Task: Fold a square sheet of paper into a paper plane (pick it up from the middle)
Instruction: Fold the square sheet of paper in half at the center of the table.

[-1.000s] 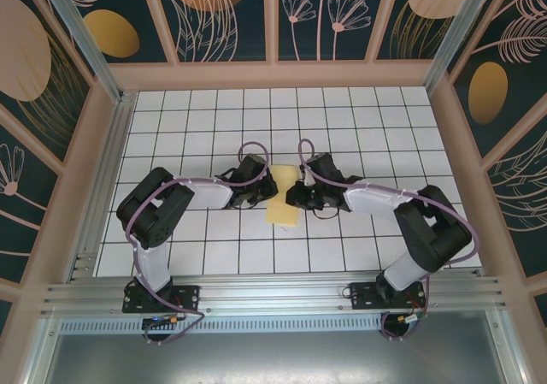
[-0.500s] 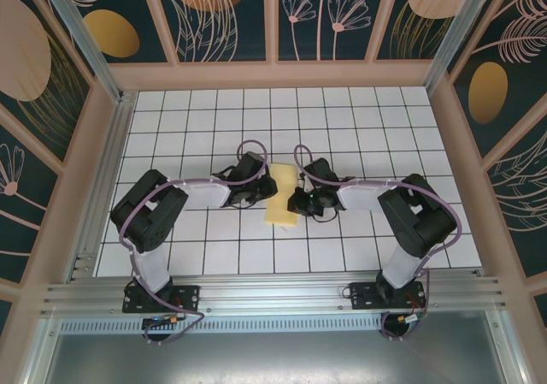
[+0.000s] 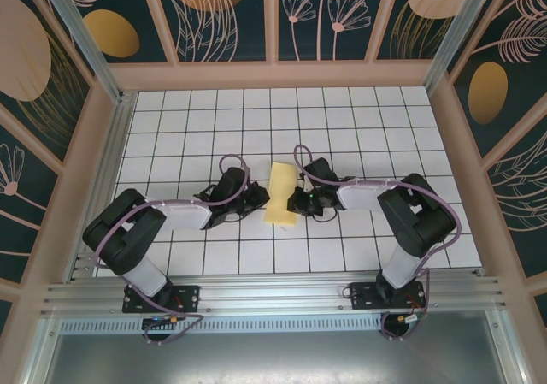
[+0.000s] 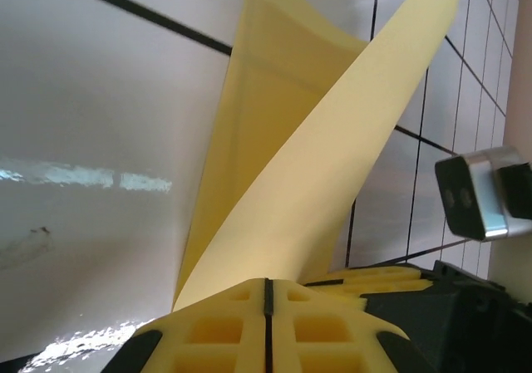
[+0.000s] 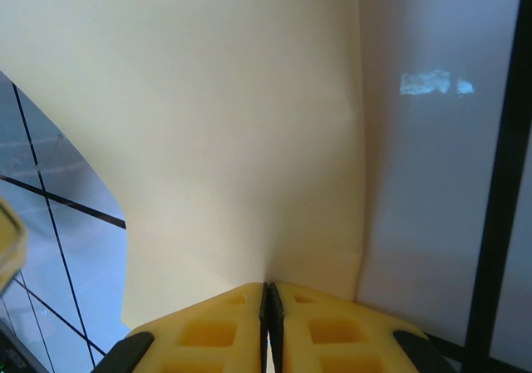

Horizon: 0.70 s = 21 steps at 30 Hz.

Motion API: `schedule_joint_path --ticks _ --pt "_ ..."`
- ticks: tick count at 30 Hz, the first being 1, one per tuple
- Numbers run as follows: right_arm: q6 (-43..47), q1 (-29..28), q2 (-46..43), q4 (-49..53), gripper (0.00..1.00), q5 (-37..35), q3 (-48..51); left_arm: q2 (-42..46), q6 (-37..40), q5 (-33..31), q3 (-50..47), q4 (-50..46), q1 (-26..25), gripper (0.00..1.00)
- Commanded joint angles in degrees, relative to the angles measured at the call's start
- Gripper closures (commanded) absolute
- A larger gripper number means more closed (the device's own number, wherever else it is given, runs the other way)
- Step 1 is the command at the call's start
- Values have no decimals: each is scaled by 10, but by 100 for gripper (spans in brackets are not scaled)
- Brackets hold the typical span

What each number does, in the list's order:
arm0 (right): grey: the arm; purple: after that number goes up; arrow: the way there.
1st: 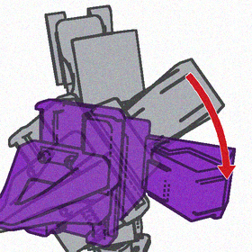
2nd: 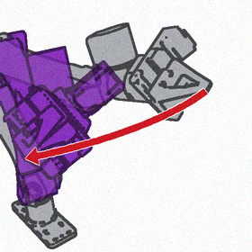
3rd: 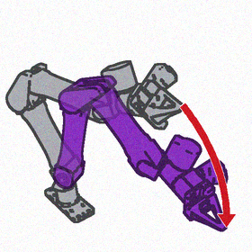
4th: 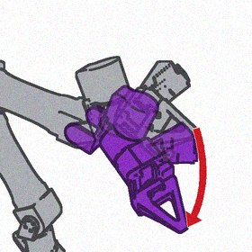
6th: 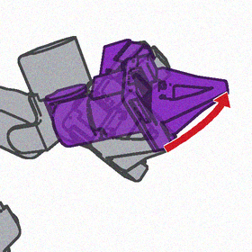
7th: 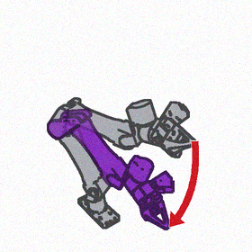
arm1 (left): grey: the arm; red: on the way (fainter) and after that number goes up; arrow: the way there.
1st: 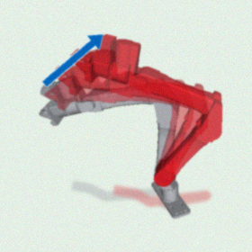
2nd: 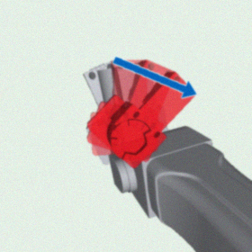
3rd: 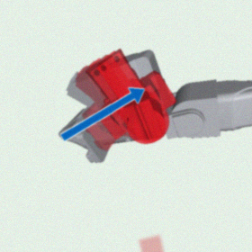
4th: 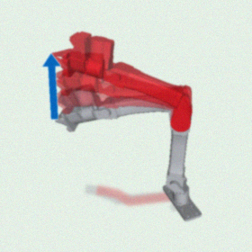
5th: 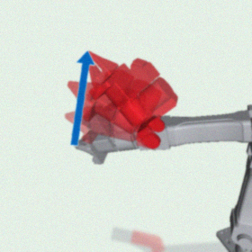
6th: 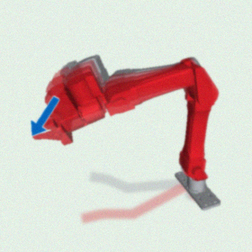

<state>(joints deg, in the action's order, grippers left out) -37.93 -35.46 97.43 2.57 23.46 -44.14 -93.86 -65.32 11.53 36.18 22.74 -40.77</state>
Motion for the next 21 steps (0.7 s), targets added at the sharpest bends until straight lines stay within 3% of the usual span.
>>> schedule_joint_path --ticks 1,7,21 --pt "-4 3 35 44 87 -29 6 -24 -28 24 -14 53 -11 92" --pt "-4 2 28 34 87 -17 1 -40 -23 31 -26 48 -23 92" --pt "-5 14 -7 -8 86 4 -52 -65 28 -8 -24 -71 -29 92"
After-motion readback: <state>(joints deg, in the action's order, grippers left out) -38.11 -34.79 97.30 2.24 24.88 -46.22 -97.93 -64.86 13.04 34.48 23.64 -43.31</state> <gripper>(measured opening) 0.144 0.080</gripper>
